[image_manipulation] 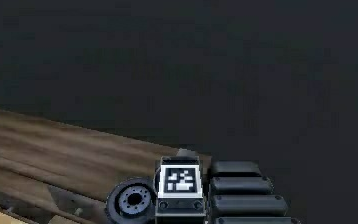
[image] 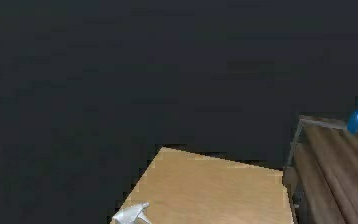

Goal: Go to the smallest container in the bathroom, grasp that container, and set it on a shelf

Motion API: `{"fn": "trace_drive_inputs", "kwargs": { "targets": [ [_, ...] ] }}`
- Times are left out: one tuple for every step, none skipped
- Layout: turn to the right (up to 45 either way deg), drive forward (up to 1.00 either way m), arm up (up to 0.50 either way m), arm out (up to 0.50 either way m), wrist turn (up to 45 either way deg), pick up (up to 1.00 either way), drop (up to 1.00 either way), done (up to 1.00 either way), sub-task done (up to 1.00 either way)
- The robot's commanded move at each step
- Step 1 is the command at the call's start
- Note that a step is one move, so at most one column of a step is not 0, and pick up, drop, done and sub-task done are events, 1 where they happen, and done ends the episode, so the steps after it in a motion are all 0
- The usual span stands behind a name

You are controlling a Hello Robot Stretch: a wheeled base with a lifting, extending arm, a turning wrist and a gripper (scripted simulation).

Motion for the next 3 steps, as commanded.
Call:
{"fn": "trace_drive_inputs", "kwargs": {
  "targets": [
    [33.0,0.0,0.0,0.0,0.0,0.0,0.0,0.0,0.0],
    [0.0,0.9,0.0,0.0,0.0,0.0,0.0,0.0,0.0],
    [45.0,0.0,0.0,0.0,0.0,0.0,0.0,0.0,0.0]
  ]
}}
